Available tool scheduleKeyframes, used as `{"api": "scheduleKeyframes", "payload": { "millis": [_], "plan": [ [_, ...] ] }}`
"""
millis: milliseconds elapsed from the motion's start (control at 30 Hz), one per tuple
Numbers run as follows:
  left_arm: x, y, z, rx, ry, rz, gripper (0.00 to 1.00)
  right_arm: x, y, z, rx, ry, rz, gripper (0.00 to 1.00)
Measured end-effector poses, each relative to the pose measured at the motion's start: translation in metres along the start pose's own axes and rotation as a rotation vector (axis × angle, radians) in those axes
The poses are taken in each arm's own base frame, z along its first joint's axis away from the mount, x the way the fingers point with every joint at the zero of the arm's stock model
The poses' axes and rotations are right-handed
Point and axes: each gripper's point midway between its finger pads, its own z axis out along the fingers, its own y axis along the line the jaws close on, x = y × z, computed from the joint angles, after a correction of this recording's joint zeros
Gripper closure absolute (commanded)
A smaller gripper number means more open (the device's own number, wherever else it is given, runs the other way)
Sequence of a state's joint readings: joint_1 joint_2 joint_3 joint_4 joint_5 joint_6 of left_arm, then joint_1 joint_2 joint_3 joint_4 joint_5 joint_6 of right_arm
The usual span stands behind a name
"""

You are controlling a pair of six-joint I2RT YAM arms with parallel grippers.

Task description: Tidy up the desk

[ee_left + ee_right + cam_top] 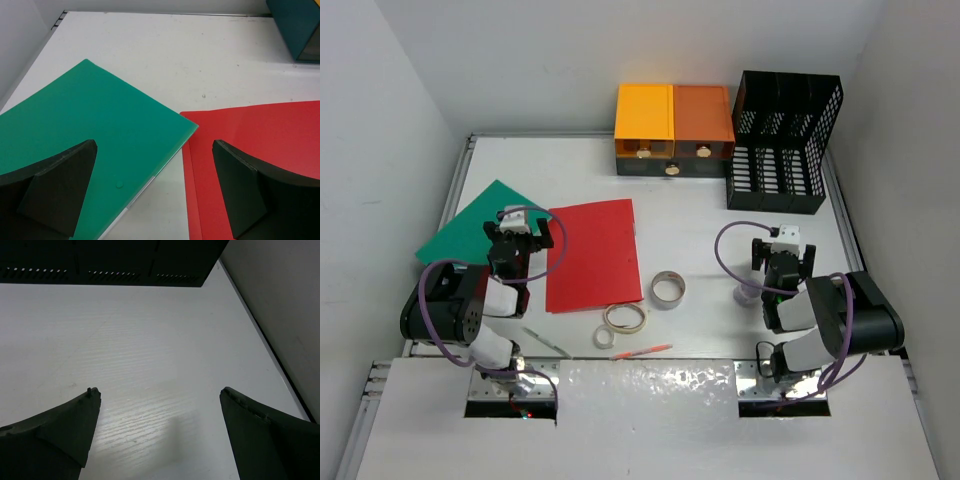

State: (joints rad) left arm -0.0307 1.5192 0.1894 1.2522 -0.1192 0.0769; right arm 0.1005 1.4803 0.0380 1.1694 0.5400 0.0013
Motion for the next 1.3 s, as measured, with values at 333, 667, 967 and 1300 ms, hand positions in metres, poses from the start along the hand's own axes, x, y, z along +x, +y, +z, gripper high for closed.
{"api": "scheduleKeyframes", "payload": {
  "millis": [333, 667, 967, 1300],
  "plan": [
    [0.0, 0.0, 0.0, 0.0, 0.0, 0.0, 0.06, 0.002, 0.001, 0.0, -0.009, 0.008, -0.003, 0.01],
    [-0.13, -0.03, 0.038, 0.171, -0.061, 0.103, 0.21, -0.127, 0.034, 0.005, -0.251, -0.079, 0.076, 0.02],
    [-0.122, -0.048, 0.006, 0.376, 0.211, 0.263, 0.25, -0.193, 0.15, -0.058, -0.743, 0.008, 0.125, 0.03],
    [-0.038, -0.029, -0.043, 0.377, 0.527, 0.34, 0.25, -0.1, 0.201, -0.11, -0.943, 0.342, -0.074, 0.17]
  ]
}}
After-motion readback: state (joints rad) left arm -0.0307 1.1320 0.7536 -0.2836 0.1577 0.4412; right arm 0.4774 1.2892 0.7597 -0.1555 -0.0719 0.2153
